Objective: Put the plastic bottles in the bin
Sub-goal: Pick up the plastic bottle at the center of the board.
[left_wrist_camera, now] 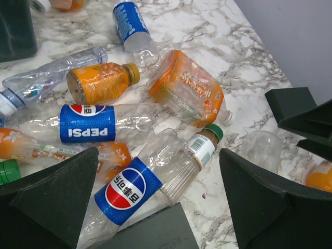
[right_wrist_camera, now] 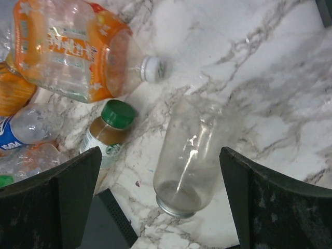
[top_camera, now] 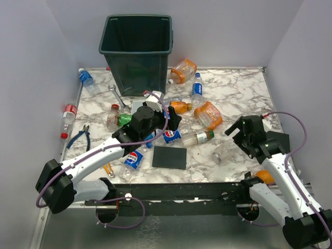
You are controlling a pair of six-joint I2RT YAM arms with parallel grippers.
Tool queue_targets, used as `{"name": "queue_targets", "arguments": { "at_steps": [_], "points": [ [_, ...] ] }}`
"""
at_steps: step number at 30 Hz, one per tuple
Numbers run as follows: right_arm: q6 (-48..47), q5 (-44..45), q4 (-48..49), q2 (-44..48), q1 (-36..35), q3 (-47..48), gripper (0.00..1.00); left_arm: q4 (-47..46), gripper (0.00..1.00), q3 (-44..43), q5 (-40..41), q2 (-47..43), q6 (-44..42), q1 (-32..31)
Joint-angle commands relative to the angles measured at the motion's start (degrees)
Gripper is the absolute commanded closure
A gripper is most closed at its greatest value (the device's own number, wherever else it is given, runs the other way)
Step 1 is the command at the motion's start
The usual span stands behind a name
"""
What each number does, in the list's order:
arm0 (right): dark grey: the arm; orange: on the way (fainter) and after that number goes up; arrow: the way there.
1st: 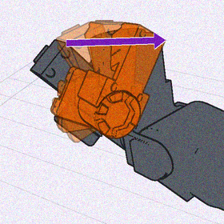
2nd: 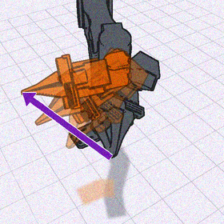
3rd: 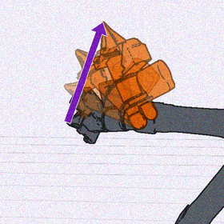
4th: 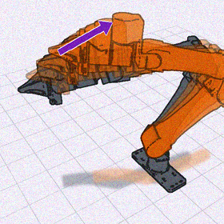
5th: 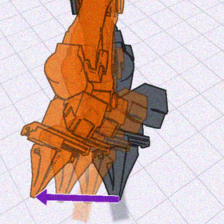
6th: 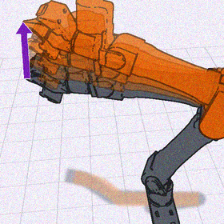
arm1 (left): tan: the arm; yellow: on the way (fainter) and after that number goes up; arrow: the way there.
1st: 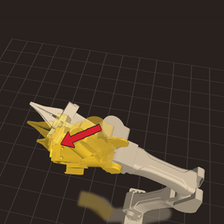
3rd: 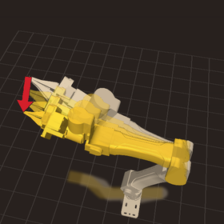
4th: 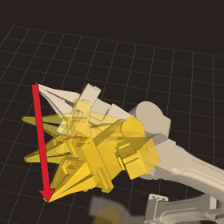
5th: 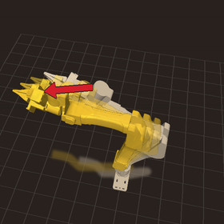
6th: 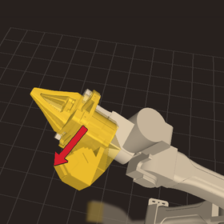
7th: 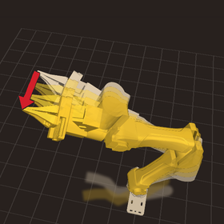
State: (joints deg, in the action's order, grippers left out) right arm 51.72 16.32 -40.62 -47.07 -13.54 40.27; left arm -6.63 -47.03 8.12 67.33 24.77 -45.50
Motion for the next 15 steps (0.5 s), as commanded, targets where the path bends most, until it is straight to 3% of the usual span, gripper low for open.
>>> {"name": "queue_targets", "arguments": {
  "at_steps": [1,7,15],
  "points": [
    [10.9,-3.0,-10.1,2.7,0.2,-2.7,0.00,3.8,0.01,-2.8,-1.3,2.1,2.5,-0.1],
    [13.4,-2.4,-10.1,3.4,0.2,-7.5,0.00,3.6,0.01,-2.5,-1.8,2.3,3.1,-0.1],
    [14.3,-3.6,0.8,-1.0,0.2,-11.7,0.00,3.7,0.01,-2.5,-2.4,3.2,3.3,-0.2]
  ]
}}
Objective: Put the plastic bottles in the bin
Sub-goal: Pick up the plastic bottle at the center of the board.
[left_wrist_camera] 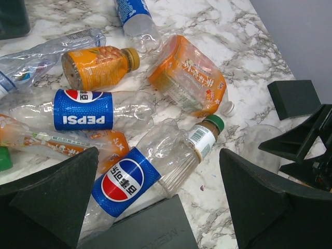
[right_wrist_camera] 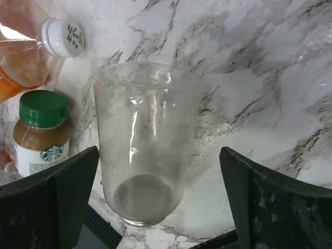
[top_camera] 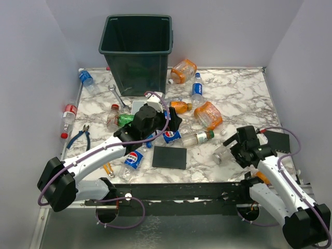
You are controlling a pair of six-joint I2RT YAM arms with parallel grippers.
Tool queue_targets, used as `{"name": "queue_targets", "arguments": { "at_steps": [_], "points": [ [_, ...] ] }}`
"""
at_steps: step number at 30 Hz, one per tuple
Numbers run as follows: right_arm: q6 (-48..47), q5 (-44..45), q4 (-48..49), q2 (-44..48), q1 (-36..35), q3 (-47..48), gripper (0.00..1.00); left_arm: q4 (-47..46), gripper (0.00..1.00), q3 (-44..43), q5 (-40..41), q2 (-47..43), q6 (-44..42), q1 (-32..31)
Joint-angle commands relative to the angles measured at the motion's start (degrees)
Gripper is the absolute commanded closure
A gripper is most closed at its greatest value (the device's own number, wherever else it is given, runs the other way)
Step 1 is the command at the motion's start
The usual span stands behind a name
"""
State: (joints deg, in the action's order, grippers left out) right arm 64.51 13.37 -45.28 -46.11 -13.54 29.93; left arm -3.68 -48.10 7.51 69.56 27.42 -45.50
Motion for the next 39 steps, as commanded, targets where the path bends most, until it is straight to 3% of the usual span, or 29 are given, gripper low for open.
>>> {"name": "queue_targets", "arguments": {
  "at_steps": [1,9,18,22,27,31,35,39],
  "points": [
    [1.5,-0.5,6.4,-2.9,0.1,-1.4,0.00,0.8,0.01,-1.5,-1.9,1.2,0.7,-0.2],
    [2.5,0.0,14.0,-7.9,0.2,-3.3,0.05,0.8,0.01,-1.4,-2.4,1.6,0.1,-0.3],
    [1.6,0.7,19.3,-4.0,0.2,-6.0,0.27,-1.3,0.01,-0.6,-5.4,1.7,-0.8,-0.9],
    [2.4,0.5,20.1,2.1,0.2,-6.7,0.38,-4.4,0.01,0.5,-9.1,1.6,0.4,-1.0],
    [2.5,-3.3,26.1,17.0,0.2,-8.5,0.44,-12.2,0.01,3.1,-12.1,-0.4,4.6,-1.0],
    [6.1,-9.0,38.4,24.6,0.2,-12.9,0.46,-26.3,0.01,7.2,-14.2,-1.5,11.6,-1.1],
    [11.5,-13.8,52.7,25.2,0.2,-17.4,0.49,-39.2,0.01,8.9,-16.2,0.9,18.0,-1.9],
    [12.9,-16.8,59.4,22.0,0.2,-17.1,0.50,-41.4,0.01,5.7,-17.6,5.6,16.5,-5.0]
  ]
}}
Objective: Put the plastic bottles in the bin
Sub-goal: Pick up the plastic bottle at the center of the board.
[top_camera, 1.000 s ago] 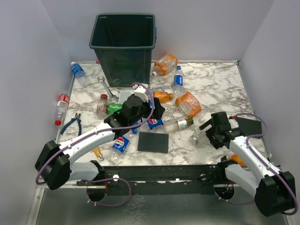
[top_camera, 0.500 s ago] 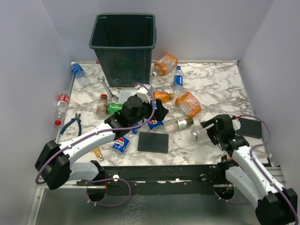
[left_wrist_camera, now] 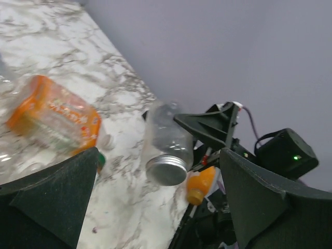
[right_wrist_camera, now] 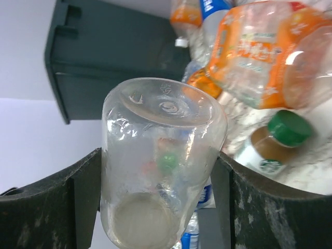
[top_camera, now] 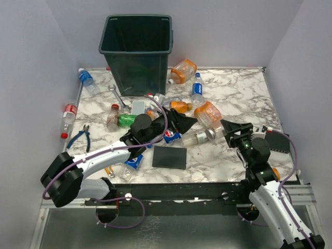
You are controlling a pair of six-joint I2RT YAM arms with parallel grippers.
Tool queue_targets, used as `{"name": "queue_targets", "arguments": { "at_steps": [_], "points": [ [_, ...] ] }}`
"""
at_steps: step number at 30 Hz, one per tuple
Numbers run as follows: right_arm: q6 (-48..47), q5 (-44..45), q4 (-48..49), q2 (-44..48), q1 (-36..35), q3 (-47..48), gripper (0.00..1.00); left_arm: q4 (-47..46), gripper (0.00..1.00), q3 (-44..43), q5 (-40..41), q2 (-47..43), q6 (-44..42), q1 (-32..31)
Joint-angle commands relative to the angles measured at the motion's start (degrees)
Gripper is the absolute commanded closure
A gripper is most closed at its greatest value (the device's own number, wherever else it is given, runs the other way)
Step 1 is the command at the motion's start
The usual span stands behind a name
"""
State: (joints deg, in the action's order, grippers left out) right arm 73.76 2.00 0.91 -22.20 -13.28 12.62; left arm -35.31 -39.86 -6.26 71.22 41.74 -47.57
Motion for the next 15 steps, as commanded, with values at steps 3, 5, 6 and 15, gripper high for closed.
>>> {"name": "queue_targets", "arguments": {
  "at_steps": [3,5,6,15],
  "points": [
    [4.4,-6.2,17.2,-3.2,-0.1,0.1,0.51,-10.1,0.01,-3.9,-3.4,6.6,0.3,-5.5],
    [4.5,-6.4,18.1,-3.4,-0.2,0.4,0.51,-10.4,0.01,-4.2,-3.0,8.0,0.1,-6.3],
    [4.5,-6.6,18.1,-3.5,-0.2,0.4,0.51,-10.5,0.01,-4.3,-3.0,8.6,0.0,-6.5],
    [5.3,-8.4,20.4,-3.4,-0.2,-0.1,0.52,-10.9,0.01,-7.0,-4.1,13.1,-0.6,-8.0]
  ]
}}
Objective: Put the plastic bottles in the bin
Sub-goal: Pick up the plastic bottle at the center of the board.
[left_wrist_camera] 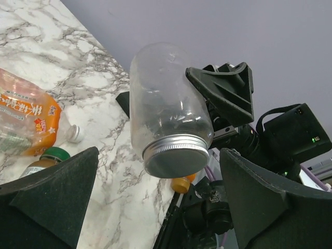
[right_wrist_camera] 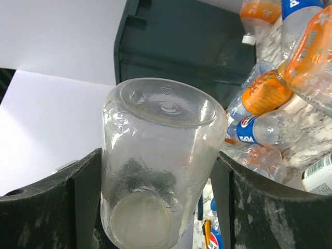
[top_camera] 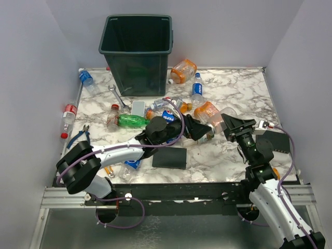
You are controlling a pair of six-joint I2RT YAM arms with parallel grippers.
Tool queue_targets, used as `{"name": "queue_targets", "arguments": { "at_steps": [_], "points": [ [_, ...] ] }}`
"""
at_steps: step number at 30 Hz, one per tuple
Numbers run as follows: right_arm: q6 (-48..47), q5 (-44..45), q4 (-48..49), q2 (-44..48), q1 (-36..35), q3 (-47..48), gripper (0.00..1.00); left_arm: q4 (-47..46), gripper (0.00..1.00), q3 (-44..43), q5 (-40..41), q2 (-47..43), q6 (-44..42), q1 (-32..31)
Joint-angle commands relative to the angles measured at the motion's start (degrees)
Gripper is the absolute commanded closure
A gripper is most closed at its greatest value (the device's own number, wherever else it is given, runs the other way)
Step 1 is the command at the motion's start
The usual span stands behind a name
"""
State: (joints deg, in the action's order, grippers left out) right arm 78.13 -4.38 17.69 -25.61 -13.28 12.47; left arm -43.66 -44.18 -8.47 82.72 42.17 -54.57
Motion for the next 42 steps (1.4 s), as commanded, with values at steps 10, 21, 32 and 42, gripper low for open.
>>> {"name": "queue_targets", "arguments": {
  "at_steps": [10,21,32,42],
  "points": [
    [1.0,-3.0,4.3,-2.0,-0.2,0.6,0.52,-2.7,0.06,-3.8,-0.2,3.2,-3.7,-3.5],
    [0.6,-3.6,4.2,-2.4,-0.2,0.7,0.52,-2.7,0.36,-3.8,0.4,3.8,-4.6,-3.7],
    [0.1,-4.4,2.5,-1.6,-0.2,1.4,0.52,-2.7,0.18,-4.5,1.7,5.6,-4.2,-4.2],
    [-1.0,-5.3,0.6,-0.2,-0.2,1.8,0.51,-1.8,0.72,-4.7,3.3,4.6,-7.2,-4.4]
  ]
}}
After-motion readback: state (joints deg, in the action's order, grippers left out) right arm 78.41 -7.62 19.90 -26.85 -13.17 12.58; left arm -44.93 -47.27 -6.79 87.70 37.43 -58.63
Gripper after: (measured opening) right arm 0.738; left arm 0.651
